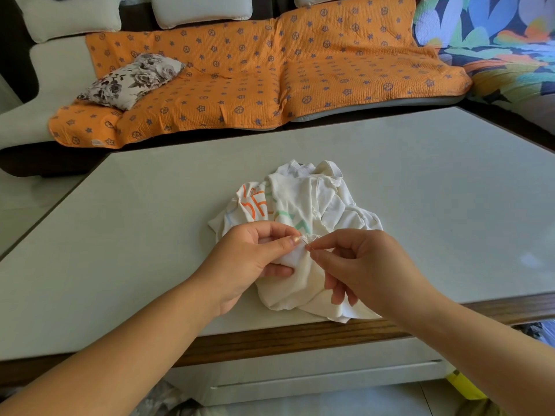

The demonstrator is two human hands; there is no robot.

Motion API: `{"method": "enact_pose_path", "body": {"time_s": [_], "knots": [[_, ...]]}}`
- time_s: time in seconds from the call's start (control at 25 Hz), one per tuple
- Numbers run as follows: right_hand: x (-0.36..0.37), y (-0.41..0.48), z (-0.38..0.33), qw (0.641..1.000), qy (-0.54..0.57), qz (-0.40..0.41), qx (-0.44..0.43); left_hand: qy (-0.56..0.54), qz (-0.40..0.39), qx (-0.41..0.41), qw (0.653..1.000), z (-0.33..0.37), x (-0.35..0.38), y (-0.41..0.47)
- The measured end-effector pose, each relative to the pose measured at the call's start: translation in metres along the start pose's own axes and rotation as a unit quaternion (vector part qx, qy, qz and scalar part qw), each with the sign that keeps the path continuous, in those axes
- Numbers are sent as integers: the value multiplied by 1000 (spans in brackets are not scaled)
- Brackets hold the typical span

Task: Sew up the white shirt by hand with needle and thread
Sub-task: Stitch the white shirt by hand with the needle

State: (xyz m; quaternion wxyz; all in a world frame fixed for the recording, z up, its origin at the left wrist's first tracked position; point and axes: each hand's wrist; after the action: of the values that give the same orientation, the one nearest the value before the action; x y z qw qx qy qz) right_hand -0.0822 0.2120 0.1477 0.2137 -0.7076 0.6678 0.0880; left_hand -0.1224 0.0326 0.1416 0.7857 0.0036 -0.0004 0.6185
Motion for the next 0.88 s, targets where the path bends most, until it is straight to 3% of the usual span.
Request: {"method": "enact_pose_path", "body": {"time_s": [0.48, 0.72, 0.88], "knots": [[12, 6, 4, 999, -11, 47, 6, 73, 0, 43, 996, -3, 4, -3], [15, 8, 4, 998, 37, 47, 13, 66, -4, 28, 997, -6, 7, -3], [14, 8, 3, 995, 90, 29, 23, 133, -18, 64, 989, -7, 8, -4]]}}
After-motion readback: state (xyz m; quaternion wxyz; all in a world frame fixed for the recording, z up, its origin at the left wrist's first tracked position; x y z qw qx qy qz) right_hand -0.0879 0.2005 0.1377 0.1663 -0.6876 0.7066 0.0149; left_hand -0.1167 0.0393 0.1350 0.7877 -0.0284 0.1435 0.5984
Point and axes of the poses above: each hand's wrist, its own y-axis towards the middle knuckle, its own x-axis out of the palm, z = x × y, and after that the axes turned 11 degrees about x, right-handed
